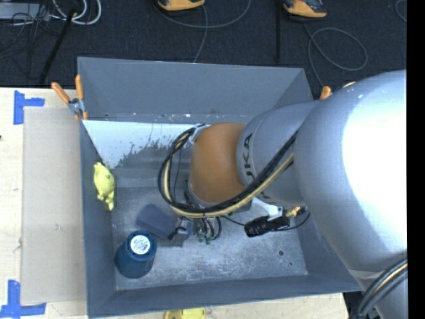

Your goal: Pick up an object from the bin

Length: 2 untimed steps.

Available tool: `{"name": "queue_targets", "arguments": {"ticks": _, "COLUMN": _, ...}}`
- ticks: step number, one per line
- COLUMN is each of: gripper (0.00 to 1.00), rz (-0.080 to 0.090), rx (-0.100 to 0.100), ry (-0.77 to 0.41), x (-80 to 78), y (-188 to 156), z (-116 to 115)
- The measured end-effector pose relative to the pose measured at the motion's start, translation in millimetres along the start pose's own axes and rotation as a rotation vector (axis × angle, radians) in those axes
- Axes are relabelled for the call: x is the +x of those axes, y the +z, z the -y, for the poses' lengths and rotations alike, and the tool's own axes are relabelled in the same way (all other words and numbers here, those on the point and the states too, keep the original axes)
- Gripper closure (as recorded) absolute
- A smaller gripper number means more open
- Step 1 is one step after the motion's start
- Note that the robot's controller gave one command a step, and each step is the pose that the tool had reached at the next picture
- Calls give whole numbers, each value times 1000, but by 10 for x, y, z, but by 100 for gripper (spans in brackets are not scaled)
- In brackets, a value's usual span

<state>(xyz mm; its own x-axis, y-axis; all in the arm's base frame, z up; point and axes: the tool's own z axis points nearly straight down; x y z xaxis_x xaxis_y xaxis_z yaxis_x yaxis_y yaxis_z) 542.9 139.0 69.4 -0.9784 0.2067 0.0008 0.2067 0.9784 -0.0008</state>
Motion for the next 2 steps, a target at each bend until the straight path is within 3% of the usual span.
{"name": "queue_targets", "arguments": {"ticks": 2, "gripper": 100, "rz": -3, "rx": 1, "ry": 0, "x": 10, "y": -30, "z": 6}}
